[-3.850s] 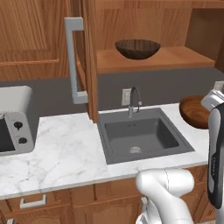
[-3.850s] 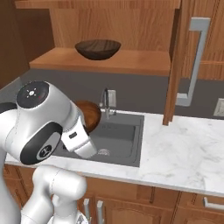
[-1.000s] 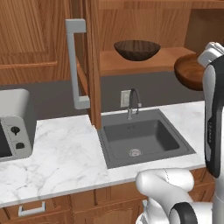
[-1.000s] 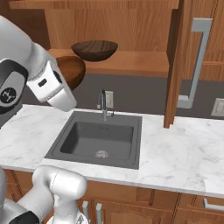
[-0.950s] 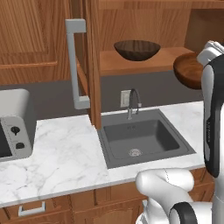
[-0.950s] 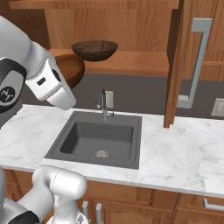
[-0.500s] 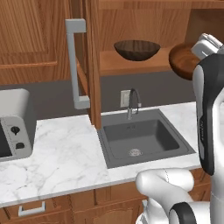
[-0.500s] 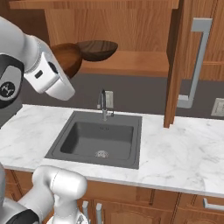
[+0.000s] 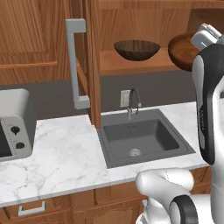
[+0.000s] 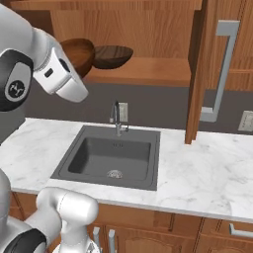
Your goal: Pick up the bowls on the counter and stack them on top of one another in the open cabinet. Place the smaller bowl on top of the larger bowl.
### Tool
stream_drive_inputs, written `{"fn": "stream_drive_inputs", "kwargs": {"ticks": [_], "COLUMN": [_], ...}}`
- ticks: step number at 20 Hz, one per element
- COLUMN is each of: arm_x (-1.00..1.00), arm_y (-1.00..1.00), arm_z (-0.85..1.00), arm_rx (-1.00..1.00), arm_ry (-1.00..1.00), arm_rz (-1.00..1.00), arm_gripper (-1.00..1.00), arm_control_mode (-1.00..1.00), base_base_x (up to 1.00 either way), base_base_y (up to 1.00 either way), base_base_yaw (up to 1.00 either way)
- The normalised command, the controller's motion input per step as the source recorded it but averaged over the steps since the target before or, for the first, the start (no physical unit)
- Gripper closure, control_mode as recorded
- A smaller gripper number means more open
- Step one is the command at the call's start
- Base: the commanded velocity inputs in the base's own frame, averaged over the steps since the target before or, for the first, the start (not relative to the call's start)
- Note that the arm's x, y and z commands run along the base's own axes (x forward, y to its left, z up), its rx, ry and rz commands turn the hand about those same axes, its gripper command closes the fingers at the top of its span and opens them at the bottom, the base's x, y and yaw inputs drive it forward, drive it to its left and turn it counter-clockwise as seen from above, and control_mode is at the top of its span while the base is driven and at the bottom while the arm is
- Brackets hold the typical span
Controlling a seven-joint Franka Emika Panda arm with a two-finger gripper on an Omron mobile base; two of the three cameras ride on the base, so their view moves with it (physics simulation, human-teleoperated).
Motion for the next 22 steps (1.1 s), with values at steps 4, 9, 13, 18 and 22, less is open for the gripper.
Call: {"fn": "stream_drive_inputs", "kwargs": {"ticks": [4, 9, 13, 18, 22], "arm_x": [0.31, 0.32, 0.28, 0.30, 0.29], "arm_y": [0.02, 0.00, 0.00, 0.02, 0.09], "arm_z": [0.12, 0.03, -0.02, -0.02, -0.02], "arm_rx": [0.08, 0.10, 0.05, 0.03, 0.02], "arm_ry": [0.01, 0.01, -0.01, -0.02, -0.05], "arm_rz": [0.00, 0.00, 0.01, 0.01, 0.00], "arm_gripper": [1.00, 1.00, 1.00, 1.00, 1.00], "arm_control_mode": [-1.00, -1.00, -1.00, -1.00, -1.00], "base_base_x": [0.00, 0.00, 0.00, 0.00, 0.00], "base_base_y": [0.00, 0.00, 0.00, 0.00, 0.00], "base_base_yaw": [0.00, 0.00, 0.00, 0.00, 0.00]}}
